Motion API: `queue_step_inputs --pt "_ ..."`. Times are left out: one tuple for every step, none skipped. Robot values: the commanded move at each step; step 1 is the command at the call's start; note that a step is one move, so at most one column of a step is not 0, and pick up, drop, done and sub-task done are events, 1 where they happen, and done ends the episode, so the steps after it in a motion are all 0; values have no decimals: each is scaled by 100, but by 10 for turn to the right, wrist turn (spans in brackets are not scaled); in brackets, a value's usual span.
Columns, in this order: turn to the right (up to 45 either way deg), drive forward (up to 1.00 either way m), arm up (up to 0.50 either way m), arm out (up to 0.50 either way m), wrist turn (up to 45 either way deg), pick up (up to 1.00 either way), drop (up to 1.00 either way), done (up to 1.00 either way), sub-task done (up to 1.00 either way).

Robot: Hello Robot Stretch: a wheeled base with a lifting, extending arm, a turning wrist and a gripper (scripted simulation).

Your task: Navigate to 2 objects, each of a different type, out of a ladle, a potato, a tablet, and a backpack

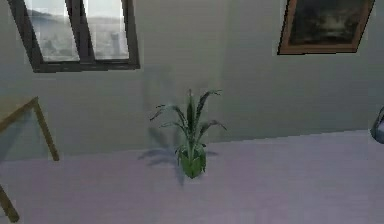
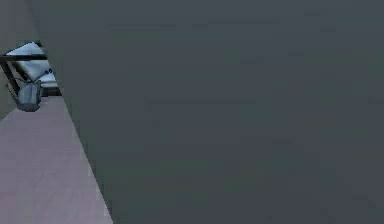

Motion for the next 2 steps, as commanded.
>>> queue_step_inputs --pt "-90 0 0 0 0 0 0 0 0" --pt "0 30 0 0 0 0 0 0 0"
